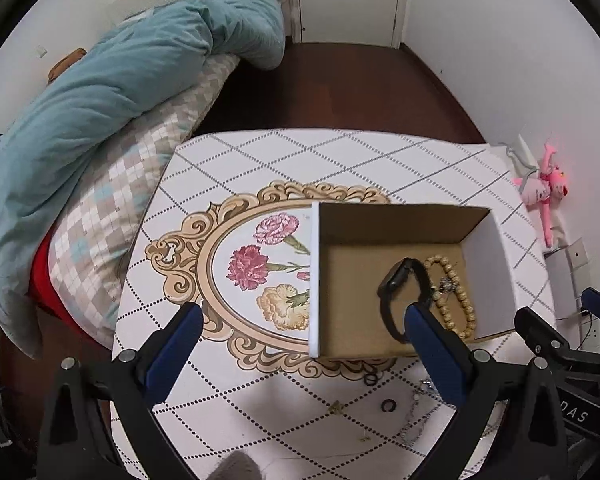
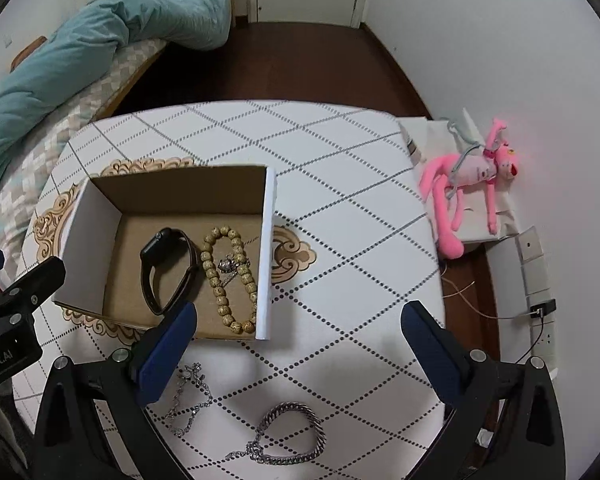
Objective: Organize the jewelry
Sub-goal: 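Lift both open tools out of the box, then grasp the silver chain bracelet with the right tool while the left tool grasps the thin silver chain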
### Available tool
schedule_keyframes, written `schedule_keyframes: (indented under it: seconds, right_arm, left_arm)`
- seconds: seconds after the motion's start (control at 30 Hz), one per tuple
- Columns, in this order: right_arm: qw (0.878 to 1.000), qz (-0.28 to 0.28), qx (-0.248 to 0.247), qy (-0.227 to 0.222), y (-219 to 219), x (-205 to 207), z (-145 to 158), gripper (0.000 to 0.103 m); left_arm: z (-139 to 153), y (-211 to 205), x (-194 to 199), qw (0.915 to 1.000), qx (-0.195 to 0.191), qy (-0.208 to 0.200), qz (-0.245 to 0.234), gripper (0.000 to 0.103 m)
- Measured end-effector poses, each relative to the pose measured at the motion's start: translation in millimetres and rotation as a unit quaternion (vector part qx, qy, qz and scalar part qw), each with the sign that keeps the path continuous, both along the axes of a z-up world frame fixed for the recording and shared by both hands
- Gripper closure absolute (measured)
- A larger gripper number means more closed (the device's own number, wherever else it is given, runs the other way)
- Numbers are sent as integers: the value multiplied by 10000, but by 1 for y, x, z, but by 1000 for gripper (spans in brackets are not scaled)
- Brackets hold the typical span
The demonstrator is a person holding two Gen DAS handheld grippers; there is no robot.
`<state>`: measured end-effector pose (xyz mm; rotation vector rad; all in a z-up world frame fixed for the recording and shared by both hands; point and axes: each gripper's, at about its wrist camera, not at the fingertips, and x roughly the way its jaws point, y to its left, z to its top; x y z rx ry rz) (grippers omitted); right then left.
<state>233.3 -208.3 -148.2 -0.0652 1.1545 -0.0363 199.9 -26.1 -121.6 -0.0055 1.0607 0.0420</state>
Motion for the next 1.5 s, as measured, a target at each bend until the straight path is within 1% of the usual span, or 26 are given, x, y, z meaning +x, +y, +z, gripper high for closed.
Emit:
schedule_keyframes:
  seconds: [0.13,0.53,0.67,0.8,0.9,0.97,1.03,1.1,1.13,1.2,1.3,1.37,1.43,1.47,1.5]
  right_arm:
    - [9996,-20,-61,-289,1,-14,23,0]
    - [9950,-214,58,-971,-8,-60,84,0]
    - [9929,-257,200,-1144,-11,-76,101,0]
    - [9924,-300,393,-1128,-14,-87,106,0]
    - [9945,-368,430,-882,-18,-93,90,0]
    - [9959,-456,440,-652,-22,-95,72,0]
    - [9963,-569,484,-435,-28,-97,52,0]
    - [9960,-715,516,-133,-38,-99,24,0]
    - [9958,-744,531,-33,-41,-99,15,0]
    - [9942,-857,599,242,-48,-102,-13,0]
    - [9927,-924,592,506,-53,-104,-45,2]
    - [9913,-962,622,649,-55,-105,-62,8]
    - [9904,-945,649,774,-56,-105,-76,19]
    - [9900,-925,655,836,-55,-104,-82,23]
    - [9899,-892,653,891,-54,-104,-87,33]
  left_arm:
    - [19,-4,-12,9998,-22,-195,-43,0]
    - [66,-5,-51,9978,-167,-623,-124,0]
    - [75,-4,-60,9974,-227,-678,-117,0]
    - [74,-5,-67,9973,-112,-720,-80,0]
    - [63,-3,-72,9978,-70,-653,-114,0]
    - [49,-2,-74,9986,2,-518,-111,0]
    - [28,1,-76,9996,30,-260,-89,0]
    - [13,2,-78,9999,74,-87,-82,0]
    - [0,4,-79,9999,127,46,-71,0]
    - [-19,7,-82,9994,254,221,-45,0]
    - [-43,9,-86,9982,308,512,-25,0]
    - [-56,10,-89,9974,348,634,-19,0]
    - [-68,10,-91,9967,358,727,-6,0]
    - [-73,10,-91,9962,373,782,0,0]
    - [-77,9,-91,9959,372,822,-1,0]
